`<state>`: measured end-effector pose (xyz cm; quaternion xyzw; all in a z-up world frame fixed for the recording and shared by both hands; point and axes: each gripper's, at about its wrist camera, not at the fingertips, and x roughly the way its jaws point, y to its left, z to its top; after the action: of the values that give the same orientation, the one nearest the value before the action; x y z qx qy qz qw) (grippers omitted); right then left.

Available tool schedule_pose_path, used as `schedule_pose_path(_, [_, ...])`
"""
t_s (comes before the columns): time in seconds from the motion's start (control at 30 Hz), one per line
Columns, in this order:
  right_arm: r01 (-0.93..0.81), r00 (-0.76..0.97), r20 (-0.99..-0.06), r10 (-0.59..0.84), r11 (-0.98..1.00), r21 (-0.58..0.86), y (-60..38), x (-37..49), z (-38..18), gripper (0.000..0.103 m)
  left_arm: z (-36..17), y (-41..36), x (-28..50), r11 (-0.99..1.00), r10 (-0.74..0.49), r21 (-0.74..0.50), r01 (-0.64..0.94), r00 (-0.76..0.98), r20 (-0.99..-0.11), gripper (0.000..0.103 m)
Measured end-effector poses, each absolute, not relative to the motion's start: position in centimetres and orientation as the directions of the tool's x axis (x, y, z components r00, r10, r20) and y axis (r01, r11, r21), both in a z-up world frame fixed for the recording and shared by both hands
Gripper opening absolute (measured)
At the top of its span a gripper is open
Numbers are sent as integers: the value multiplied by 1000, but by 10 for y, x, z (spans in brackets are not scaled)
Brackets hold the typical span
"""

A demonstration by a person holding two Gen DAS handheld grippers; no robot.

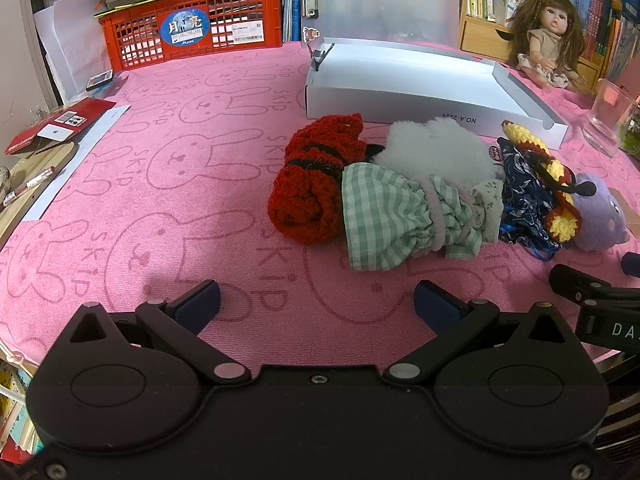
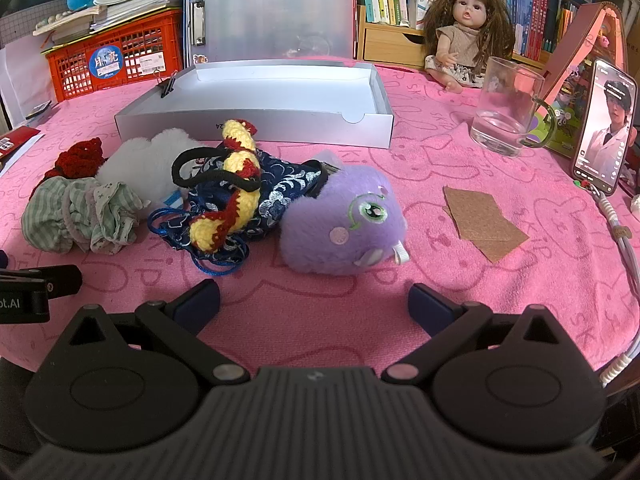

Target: Organize objects

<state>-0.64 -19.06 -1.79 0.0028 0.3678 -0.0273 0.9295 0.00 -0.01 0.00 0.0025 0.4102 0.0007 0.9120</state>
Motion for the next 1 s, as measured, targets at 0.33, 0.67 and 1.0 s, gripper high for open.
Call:
schedule_pose_path(0.33, [52, 730, -682, -48, 999, -14, -190, -8, -18, 103, 0, -1, -1, 1000, 4, 5, 0, 662, -749, 103])
schedule_pose_path(0.67, [56, 732, -679, -52, 998, -16, -190, -8, -18, 103, 0, -1, 0, 1000, 5, 6, 0, 663, -748, 103])
schedule_pose_path(1.0, [52, 756, -652, -50, 999, -16, -190, -12, -21, 103, 2, 0, -1, 1000, 5, 6, -1, 666, -746, 103])
